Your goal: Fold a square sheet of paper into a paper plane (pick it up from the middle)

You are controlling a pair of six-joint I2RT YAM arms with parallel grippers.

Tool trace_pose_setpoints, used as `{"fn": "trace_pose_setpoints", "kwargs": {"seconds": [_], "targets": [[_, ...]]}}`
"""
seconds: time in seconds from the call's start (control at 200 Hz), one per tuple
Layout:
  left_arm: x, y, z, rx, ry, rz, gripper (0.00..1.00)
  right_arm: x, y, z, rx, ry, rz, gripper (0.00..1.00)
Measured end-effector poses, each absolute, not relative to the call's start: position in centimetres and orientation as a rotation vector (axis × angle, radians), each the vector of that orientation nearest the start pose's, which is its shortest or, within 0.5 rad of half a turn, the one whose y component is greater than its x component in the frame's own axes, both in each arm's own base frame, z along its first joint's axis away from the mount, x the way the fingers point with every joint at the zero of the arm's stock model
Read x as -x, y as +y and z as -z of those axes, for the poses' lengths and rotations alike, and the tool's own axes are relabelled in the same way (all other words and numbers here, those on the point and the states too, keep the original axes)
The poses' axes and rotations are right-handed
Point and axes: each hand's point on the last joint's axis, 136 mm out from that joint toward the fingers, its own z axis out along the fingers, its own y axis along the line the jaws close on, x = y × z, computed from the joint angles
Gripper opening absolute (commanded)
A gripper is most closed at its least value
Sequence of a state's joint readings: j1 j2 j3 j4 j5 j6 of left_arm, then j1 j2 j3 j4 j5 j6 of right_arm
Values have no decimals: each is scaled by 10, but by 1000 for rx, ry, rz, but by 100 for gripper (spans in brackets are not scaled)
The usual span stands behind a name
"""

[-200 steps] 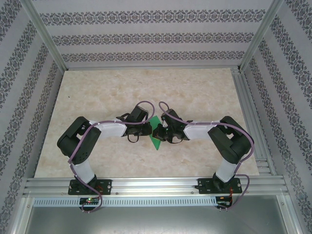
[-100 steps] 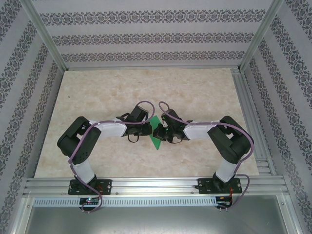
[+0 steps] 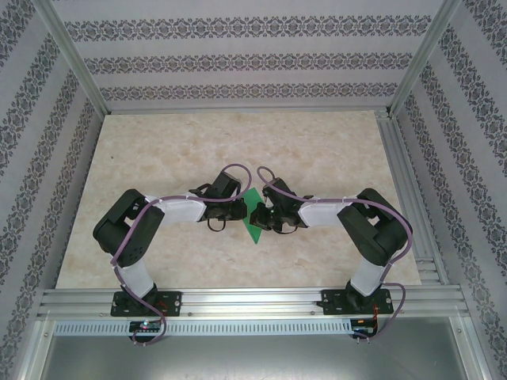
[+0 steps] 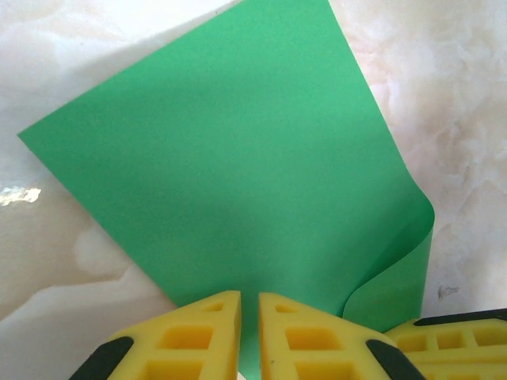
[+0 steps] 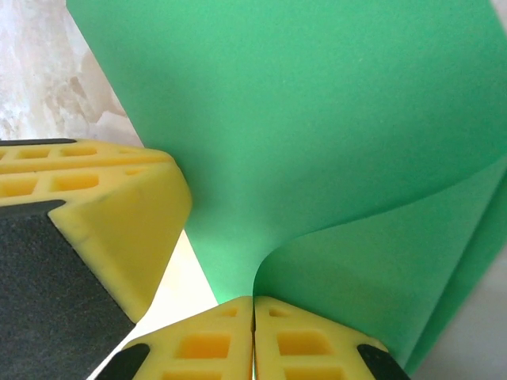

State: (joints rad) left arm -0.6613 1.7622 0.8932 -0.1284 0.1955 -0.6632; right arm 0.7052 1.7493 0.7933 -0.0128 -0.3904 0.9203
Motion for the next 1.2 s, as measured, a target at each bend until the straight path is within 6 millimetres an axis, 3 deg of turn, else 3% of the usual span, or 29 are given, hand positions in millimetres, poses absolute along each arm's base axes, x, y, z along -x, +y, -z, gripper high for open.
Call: {"fn": "trace_pose_setpoints", "kwargs": {"seconds": [0.949, 1.199], "targets": [[-300, -276, -20, -76, 2721, 705, 15, -256, 305, -14, -120, 2817, -1040, 10], [-300, -276, -20, -76, 2722, 704, 15, -256, 308, -15, -110, 2813, -1064, 22]]}}
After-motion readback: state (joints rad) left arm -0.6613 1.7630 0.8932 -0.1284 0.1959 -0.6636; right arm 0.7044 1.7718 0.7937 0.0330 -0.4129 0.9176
